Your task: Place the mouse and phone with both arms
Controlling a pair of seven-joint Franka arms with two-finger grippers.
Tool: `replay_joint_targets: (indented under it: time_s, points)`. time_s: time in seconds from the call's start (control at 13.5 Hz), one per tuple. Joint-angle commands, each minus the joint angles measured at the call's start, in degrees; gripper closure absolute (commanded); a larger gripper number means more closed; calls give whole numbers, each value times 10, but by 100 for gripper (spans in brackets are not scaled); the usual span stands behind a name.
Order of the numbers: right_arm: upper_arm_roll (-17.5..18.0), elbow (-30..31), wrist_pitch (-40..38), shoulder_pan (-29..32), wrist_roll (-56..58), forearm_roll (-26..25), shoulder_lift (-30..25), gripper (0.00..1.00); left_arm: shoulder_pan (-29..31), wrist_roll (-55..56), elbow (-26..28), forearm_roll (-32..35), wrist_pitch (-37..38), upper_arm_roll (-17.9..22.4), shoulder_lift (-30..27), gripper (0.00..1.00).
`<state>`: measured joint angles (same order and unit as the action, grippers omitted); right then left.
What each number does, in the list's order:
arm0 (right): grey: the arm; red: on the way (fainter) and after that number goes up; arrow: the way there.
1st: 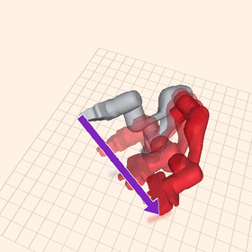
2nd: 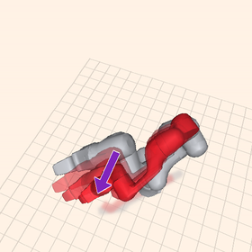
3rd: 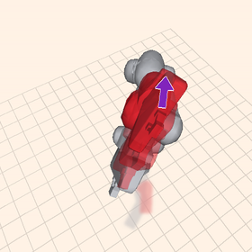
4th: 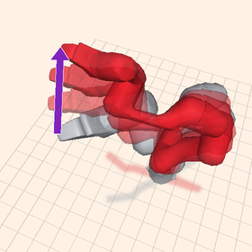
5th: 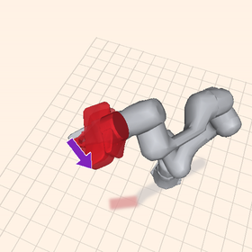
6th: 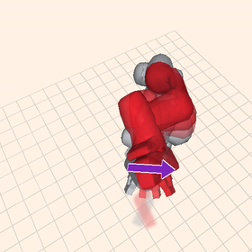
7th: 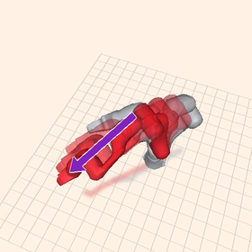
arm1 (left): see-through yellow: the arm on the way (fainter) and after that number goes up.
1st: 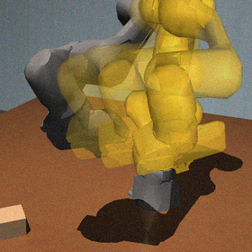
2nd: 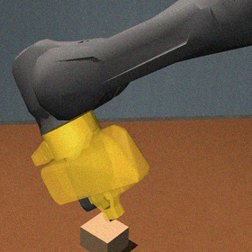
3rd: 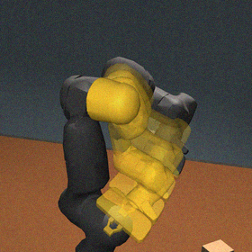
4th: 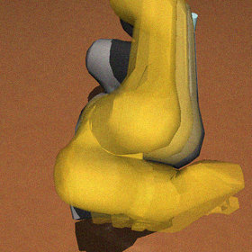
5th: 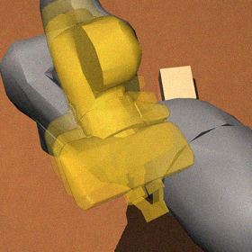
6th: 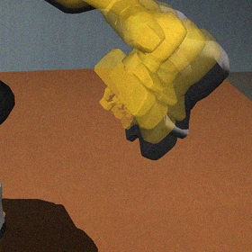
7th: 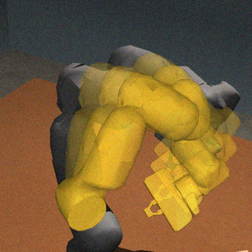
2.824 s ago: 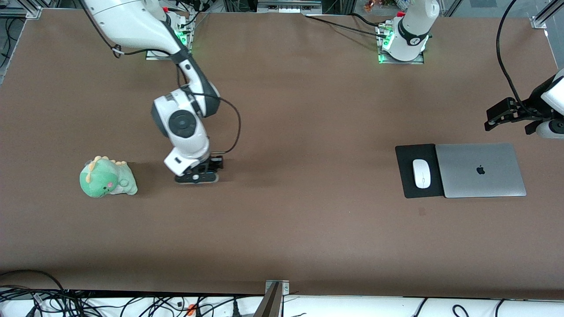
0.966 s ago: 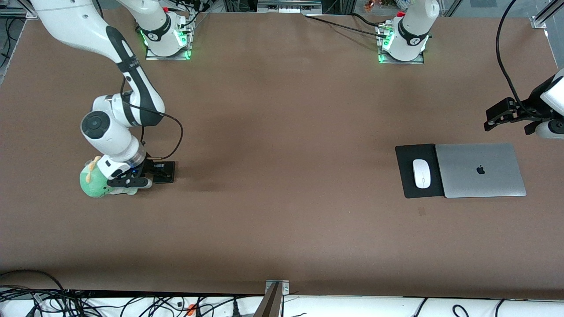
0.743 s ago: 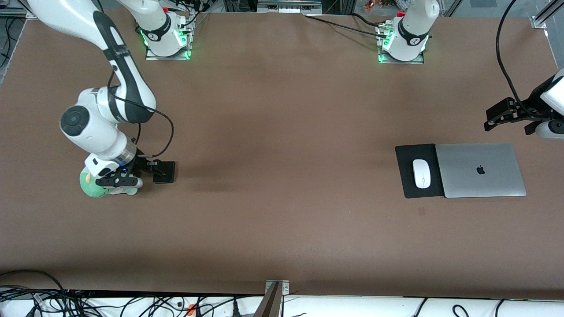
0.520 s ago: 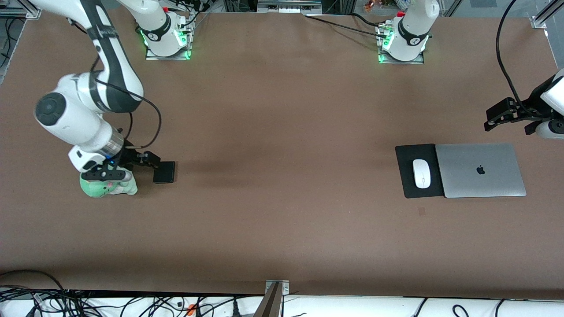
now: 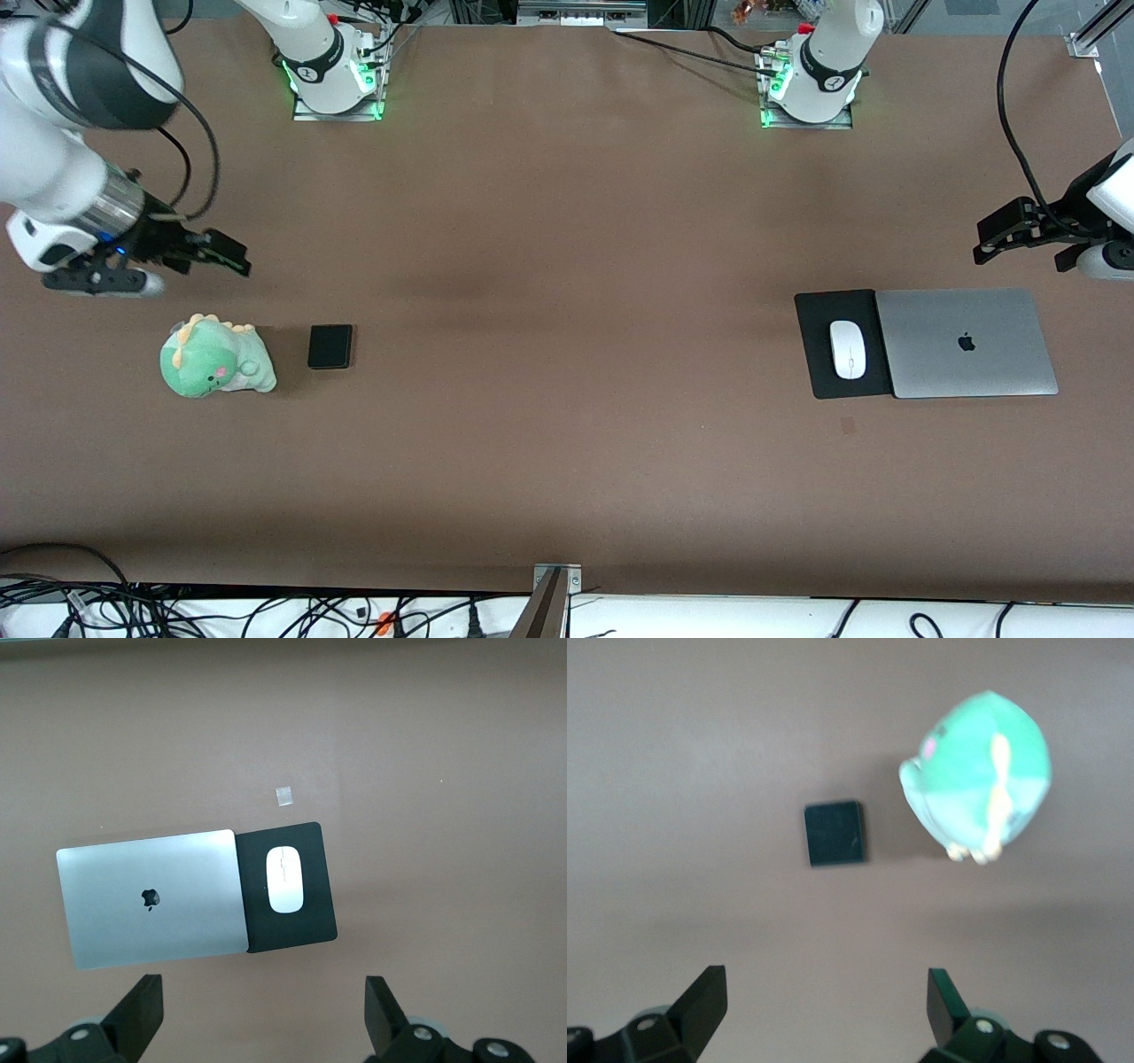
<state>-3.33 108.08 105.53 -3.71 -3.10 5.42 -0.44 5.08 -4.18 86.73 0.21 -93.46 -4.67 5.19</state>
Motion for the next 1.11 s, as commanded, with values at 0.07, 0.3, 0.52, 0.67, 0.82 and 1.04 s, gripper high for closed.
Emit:
replay_joint_targets:
  time_s: [0.07,0.3,0.52,0.67,0.82,1.04]
  points:
    - [-2,-113,-145,39,28,-1,0,0,1,-9,-15,-1,1,-1,6,0]
    - [-14,-128,-187,41,32,-23,-30,0,0,-9,-15,-1,1,0,7,0]
    - [-12,-132,-197,41,32,-31,-40,0,0,-9,-15,-1,1,0,7,0]
    - [-12,-152,-199,41,33,-31,-40,0,0,-9,-15,-1,1,0,7,0]
    - [-12,-166,-196,41,32,-32,-33,0,0,-9,-15,-1,1,-1,7,0]
    - [-12,-182,-192,40,32,-45,-24,0,0,-9,-15,-1,1,-1,7,0]
